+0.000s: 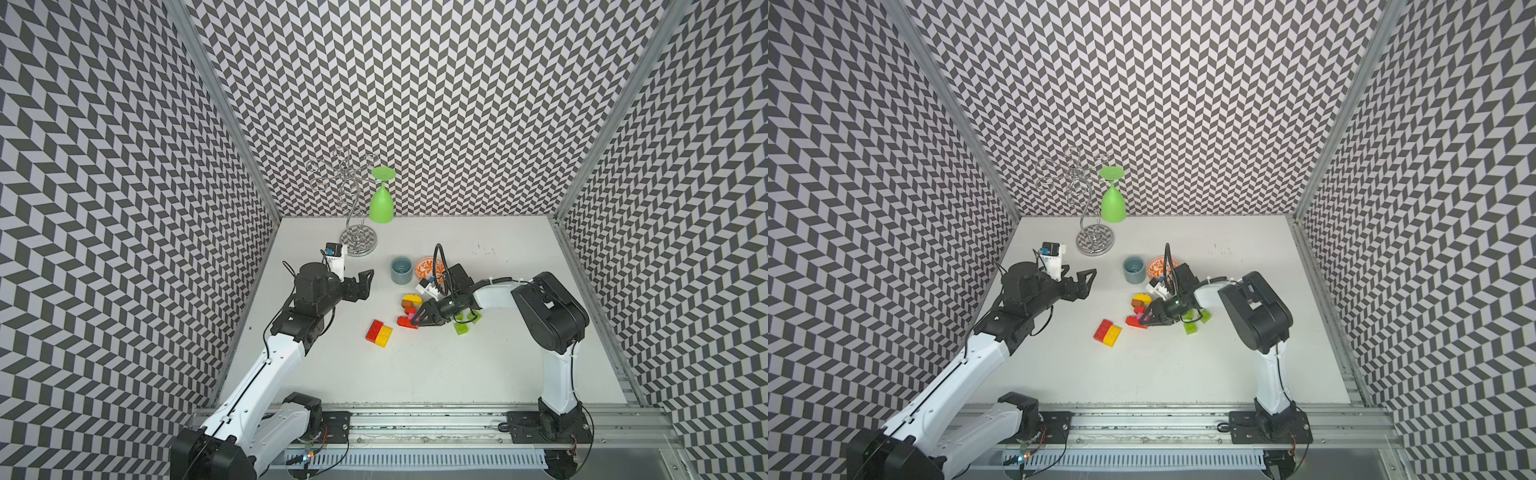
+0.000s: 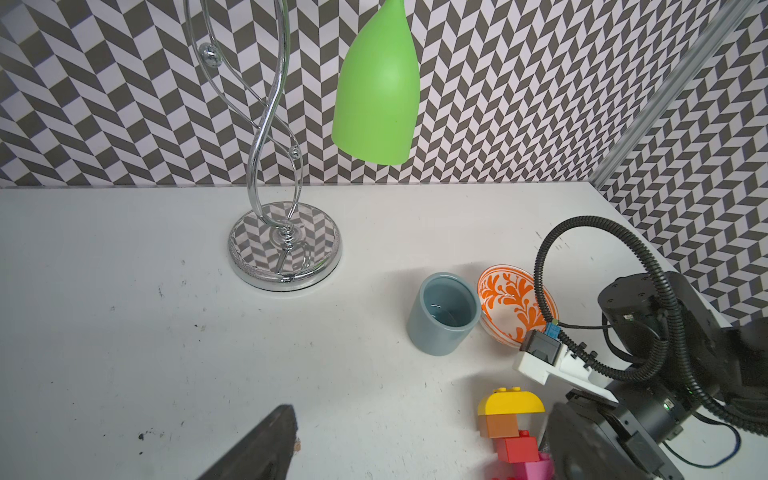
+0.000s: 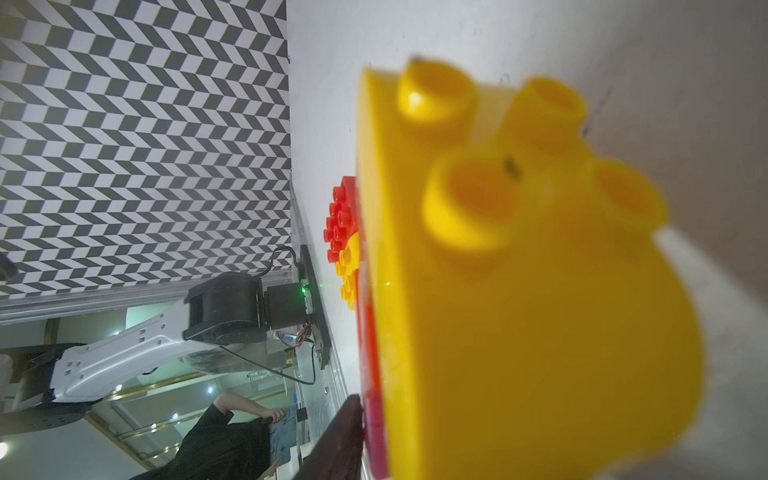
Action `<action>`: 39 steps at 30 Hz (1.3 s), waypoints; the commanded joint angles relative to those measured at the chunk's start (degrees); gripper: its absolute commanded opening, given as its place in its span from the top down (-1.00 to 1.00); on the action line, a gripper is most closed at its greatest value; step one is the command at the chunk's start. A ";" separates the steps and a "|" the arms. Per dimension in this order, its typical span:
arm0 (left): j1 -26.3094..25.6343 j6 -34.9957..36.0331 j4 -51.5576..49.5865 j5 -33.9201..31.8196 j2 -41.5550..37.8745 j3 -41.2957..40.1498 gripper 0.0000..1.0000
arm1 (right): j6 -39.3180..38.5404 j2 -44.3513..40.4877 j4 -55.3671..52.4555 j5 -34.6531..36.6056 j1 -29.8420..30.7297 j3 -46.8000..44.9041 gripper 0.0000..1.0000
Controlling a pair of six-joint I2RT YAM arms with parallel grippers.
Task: Assemble the letter s with lego
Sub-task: Place the lego brick at the center of the board.
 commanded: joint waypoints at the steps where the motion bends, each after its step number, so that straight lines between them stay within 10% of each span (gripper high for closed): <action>1: 0.36 0.05 -0.05 -0.35 -0.75 0.90 -0.90 | 0.48 -0.04 1.35 3.00 -0.46 -0.54 0.09; 23: 2.55 -1.74 -7.61 -0.88 -0.61 4.42 -0.86 | -1.22 -14.51 -11.60 18.55 -4.14 -0.24 -0.70; 33: -6.02 -2.66 -29.06 -13.71 15.09 12.50 -0.46 | 4.93 -47.59 -5.23 58.41 -5.52 -6.75 -0.98; 39: -10.07 -6.12 -31.27 -10.77 25.01 13.83 -0.59 | 6.50 -51.77 -1.07 48.63 -10.79 -9.61 -0.99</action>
